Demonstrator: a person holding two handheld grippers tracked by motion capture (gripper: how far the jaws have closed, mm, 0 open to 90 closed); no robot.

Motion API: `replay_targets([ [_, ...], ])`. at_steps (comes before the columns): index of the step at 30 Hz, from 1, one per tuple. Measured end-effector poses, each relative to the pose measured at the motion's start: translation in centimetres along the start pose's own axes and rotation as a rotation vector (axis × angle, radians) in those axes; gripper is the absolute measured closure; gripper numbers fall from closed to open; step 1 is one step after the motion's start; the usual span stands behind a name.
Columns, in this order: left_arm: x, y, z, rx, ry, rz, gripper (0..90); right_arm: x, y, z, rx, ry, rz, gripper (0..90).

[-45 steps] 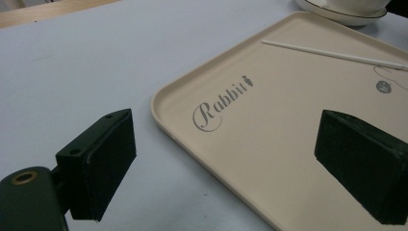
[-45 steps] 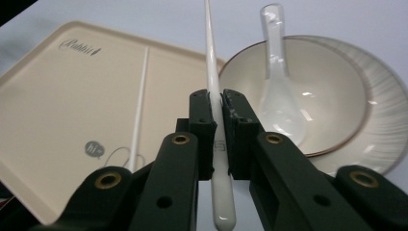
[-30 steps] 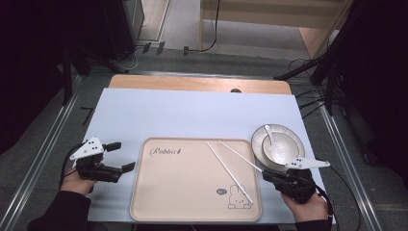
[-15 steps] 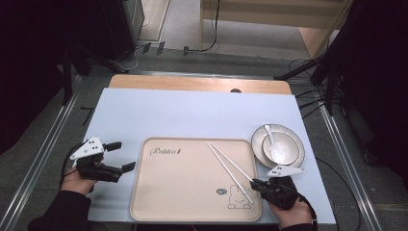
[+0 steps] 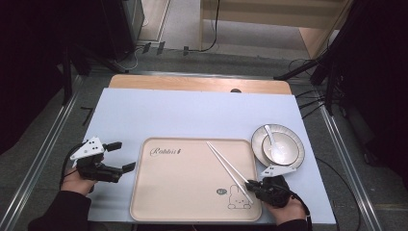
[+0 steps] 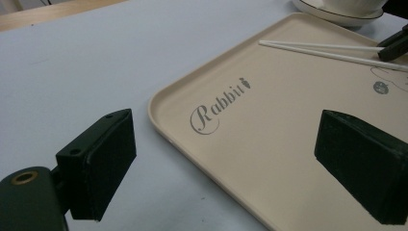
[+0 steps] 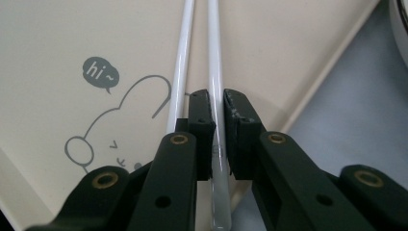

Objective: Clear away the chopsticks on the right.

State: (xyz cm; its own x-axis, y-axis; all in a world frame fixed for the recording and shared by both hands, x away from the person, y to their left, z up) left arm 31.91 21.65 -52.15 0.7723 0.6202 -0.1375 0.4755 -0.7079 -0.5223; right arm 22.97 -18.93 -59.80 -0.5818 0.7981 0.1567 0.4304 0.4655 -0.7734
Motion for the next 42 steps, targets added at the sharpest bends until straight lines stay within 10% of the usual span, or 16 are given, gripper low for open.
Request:
replay_targets([
  [16,0.0,-0.1,0.1,0.005,-0.001,0.0,7.8,-1.7,-4.3,-1.9,-0.101,-0.024,-0.069,38.9],
  [42,0.1,-0.7,0.7,0.009,-0.014,-0.012,7.8,-6.5,-8.5,-1.5,-0.207,-0.063,-0.109,27.8],
])
Point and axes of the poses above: each handheld gripper's, and its own axes: y roughly forward along the jaws, z roughly out of its underside, x roughly to its left, the point moved 9 cm from there along y, roughly forward along the jaws, and after that the axes turned 3 degrees about -y, right-handed, at the moved point
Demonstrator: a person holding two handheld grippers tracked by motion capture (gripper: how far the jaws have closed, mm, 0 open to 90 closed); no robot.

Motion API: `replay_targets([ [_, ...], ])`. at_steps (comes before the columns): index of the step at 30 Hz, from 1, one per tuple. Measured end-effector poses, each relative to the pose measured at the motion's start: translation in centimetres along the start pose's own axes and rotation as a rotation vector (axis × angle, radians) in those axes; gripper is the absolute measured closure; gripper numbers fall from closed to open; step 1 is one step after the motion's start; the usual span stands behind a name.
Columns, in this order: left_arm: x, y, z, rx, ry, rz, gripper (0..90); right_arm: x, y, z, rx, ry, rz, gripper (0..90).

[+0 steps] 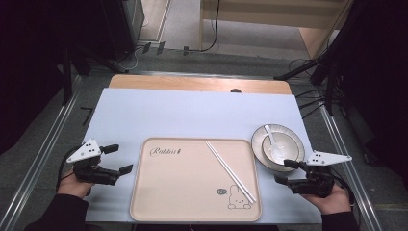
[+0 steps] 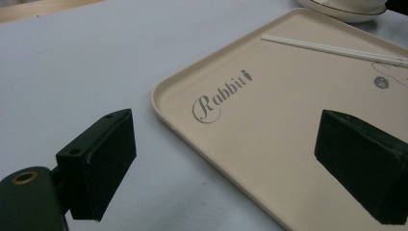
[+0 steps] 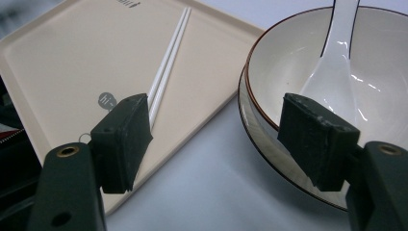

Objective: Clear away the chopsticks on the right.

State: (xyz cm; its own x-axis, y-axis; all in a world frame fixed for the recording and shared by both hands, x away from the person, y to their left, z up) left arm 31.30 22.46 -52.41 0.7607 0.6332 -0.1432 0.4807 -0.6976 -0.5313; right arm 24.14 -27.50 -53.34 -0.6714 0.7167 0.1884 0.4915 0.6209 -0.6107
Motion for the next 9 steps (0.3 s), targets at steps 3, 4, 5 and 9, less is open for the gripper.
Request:
replay_targets([
  [3,0.0,-0.03,0.04,0.001,0.0,0.0,7.8,0.01,0.11,0.0,0.003,-0.002,-0.001,27.8],
  [4,0.01,-0.05,0.04,0.001,0.0,-0.001,7.8,0.11,0.17,-0.06,0.002,-0.006,-0.005,27.7],
  [5,0.02,-0.05,0.04,0.0,0.0,0.0,7.8,0.11,0.17,-0.06,0.002,-0.006,-0.005,27.7],
  [9,0.07,-0.08,0.07,0.002,0.002,-0.002,7.8,0.17,0.22,-0.09,0.001,-0.001,-0.012,27.4],
])
Point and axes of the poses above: each handheld gripper's, and its own axes: y roughly forward along the jaws, z roughly out of its underside, x roughly to its left, the point moved 9 cm from there along y, roughly forward along the jaws, and after that the axes turned 3 degrees about -y, right-handed, at the moved point
